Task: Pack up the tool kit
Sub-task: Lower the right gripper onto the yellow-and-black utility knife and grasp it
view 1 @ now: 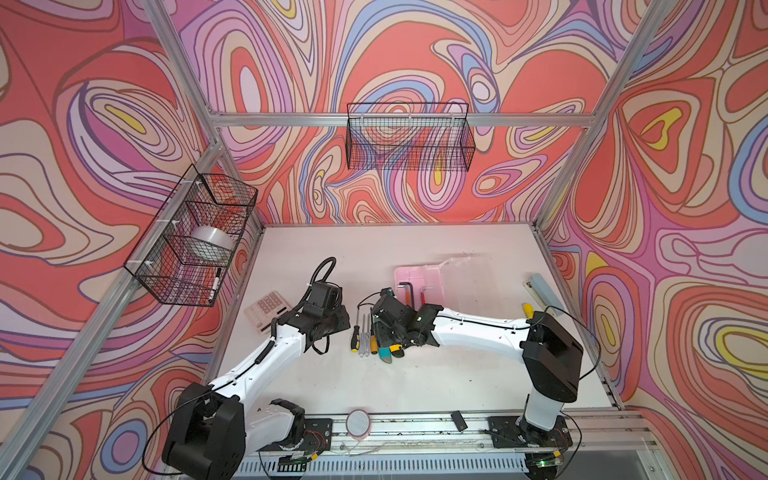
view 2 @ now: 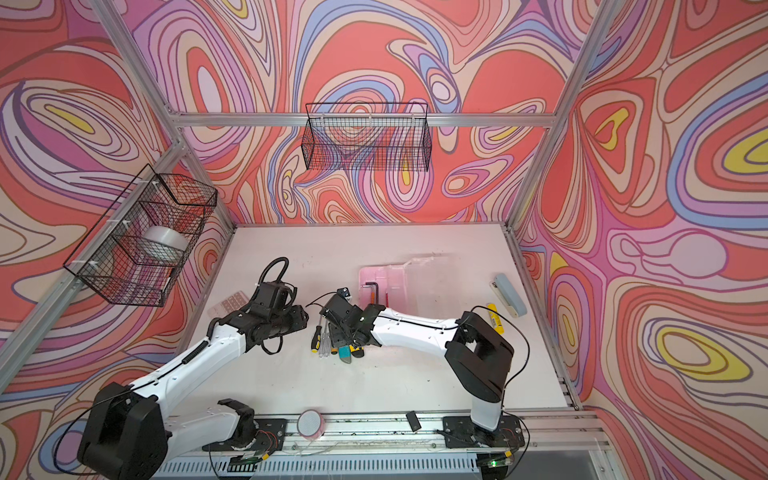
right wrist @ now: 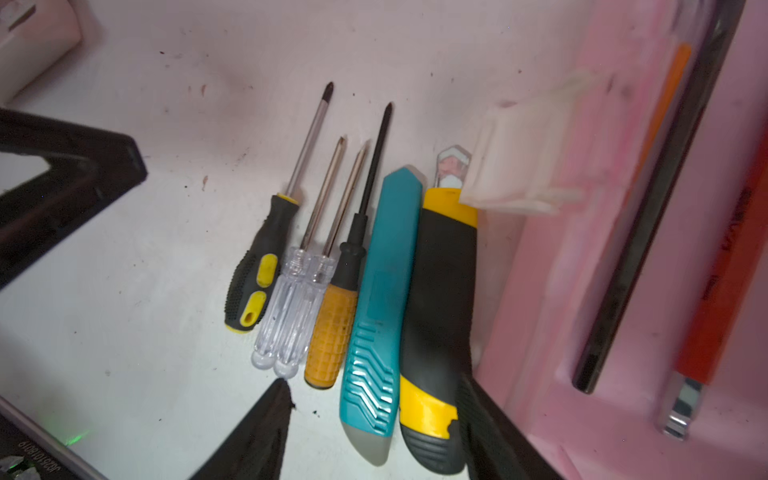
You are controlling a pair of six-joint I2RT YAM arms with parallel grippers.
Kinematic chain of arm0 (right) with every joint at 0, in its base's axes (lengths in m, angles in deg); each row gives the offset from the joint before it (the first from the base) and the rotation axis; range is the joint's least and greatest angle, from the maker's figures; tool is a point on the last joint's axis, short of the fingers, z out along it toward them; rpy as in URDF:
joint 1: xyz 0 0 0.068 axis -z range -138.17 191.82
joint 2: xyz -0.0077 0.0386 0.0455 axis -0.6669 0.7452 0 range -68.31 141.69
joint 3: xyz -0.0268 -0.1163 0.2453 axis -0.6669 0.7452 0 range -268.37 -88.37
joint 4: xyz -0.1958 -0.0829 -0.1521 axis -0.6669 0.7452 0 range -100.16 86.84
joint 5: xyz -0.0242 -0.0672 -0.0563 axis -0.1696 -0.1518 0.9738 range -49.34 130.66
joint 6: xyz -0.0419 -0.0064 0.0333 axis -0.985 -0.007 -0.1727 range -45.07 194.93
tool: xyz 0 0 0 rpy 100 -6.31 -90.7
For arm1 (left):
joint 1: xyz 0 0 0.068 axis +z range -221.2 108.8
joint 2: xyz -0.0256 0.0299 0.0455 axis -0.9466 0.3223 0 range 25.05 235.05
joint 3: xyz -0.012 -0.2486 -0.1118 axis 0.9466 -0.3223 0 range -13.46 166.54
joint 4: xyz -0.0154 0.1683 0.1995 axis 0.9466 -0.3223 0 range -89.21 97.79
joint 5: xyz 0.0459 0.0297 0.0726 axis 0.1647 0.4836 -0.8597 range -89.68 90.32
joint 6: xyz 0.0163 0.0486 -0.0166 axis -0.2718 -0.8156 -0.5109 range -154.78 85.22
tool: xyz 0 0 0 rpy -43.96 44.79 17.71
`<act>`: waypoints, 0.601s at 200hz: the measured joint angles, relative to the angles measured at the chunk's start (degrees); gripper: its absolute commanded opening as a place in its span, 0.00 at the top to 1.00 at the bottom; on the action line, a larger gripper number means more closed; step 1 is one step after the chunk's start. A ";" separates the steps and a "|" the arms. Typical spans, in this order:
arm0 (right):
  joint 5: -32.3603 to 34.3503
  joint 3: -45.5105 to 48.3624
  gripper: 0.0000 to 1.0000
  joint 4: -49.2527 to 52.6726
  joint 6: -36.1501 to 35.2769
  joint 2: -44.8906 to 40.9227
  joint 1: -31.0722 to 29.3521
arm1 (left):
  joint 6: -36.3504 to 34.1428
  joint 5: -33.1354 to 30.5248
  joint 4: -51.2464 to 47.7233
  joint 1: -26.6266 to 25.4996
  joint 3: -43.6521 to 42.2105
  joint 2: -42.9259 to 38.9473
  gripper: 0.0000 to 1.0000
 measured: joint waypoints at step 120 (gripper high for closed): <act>3.52 -2.19 0.39 6.47 -0.07 2.84 1.18 | 0.90 1.73 3.19 0.00 -0.70 1.70 0.49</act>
